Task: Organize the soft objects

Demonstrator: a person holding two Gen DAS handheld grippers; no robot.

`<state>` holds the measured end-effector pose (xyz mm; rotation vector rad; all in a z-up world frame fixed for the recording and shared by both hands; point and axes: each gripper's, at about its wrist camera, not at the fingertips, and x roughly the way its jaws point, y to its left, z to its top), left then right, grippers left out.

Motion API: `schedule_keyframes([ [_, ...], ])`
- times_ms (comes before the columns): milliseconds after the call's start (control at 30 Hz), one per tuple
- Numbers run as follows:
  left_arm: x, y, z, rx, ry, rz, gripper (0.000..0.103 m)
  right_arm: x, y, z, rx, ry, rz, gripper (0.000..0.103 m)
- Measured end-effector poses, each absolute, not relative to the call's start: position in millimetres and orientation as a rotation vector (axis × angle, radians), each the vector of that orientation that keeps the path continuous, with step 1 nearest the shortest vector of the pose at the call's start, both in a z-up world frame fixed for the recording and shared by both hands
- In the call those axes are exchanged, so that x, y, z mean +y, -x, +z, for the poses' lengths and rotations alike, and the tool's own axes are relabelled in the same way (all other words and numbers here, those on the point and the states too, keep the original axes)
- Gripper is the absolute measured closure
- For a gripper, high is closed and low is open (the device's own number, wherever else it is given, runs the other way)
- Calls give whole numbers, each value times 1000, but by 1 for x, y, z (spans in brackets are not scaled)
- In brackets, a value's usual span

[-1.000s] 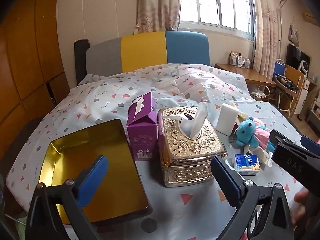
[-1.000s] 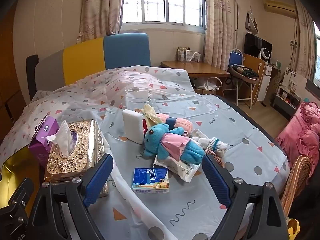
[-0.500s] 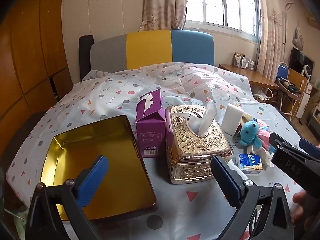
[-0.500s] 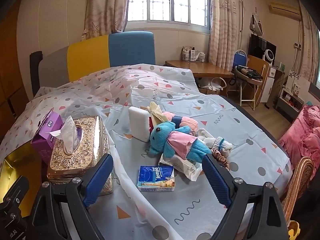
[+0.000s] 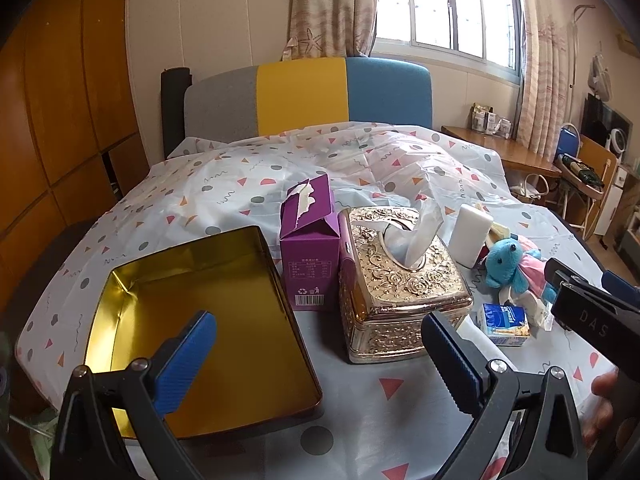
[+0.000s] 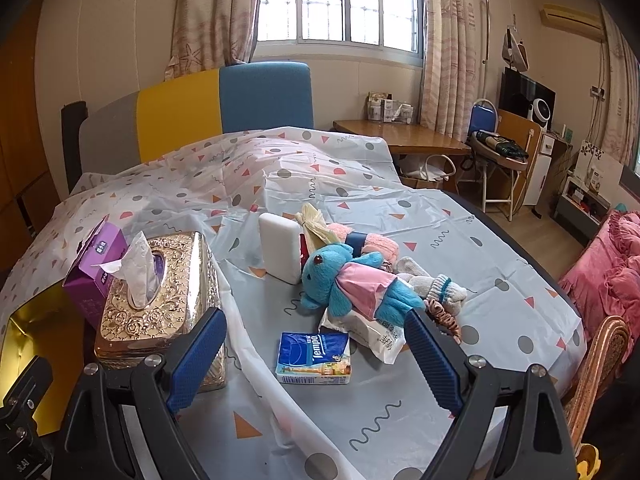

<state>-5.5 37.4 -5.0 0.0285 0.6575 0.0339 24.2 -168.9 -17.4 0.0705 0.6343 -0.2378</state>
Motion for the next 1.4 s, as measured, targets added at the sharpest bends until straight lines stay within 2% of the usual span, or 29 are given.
schedule_keyframes([
  [1400,22,8,-1,657,-55,11,0,-214,-26,-13,604,-111,-309,11],
])
